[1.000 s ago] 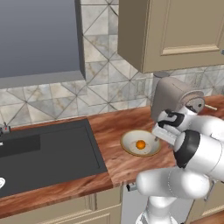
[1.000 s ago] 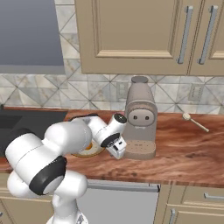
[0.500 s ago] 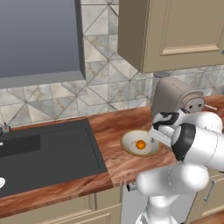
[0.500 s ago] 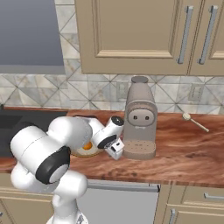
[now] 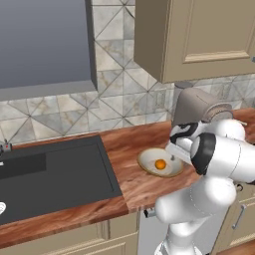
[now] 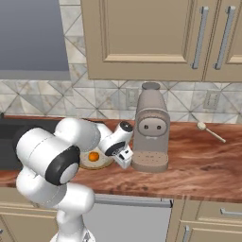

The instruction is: Move the cup from next to the sink to the open cabinet. Then, move the bowl with the tangerine to the fridge to clear the area for faucet cleaning.

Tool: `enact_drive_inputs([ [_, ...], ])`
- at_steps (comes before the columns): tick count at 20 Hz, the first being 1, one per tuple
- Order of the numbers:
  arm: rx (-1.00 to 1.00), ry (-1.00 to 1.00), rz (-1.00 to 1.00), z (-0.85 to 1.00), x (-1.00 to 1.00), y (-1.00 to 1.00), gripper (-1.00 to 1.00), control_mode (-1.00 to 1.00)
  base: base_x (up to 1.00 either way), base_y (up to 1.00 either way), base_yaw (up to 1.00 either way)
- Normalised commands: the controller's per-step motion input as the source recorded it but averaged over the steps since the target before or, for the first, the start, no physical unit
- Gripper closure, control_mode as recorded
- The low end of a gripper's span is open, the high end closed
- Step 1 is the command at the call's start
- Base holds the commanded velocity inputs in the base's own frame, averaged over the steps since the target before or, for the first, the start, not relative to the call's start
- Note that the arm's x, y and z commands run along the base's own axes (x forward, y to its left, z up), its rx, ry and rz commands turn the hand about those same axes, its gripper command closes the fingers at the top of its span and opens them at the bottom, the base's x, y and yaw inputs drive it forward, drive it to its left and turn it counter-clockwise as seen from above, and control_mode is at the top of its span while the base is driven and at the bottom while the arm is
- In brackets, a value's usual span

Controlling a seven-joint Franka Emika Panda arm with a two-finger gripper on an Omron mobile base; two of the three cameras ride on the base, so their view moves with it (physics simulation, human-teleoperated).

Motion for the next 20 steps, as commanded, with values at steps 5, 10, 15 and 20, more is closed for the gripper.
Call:
enact_drive_inputs([
  [5,0.00,-0.08,0.00,0.11,-0.17,0.00,1.00,-1.00,0.00,0.00,0.00],
  [10,0.00,-0.27,-0.03,0.84,-0.34,0.00,1.00,-1.00,0.00,0.00,0.00],
  [15,0.00,-0.27,-0.10,1.00,-0.36,0.00,1.00,-1.00,0.00,0.00,0.00],
  [20,0.04,-0.22,-0.13,1.00,-0.49,0.00,1.00,-1.00,0.00,0.00,0.00],
])
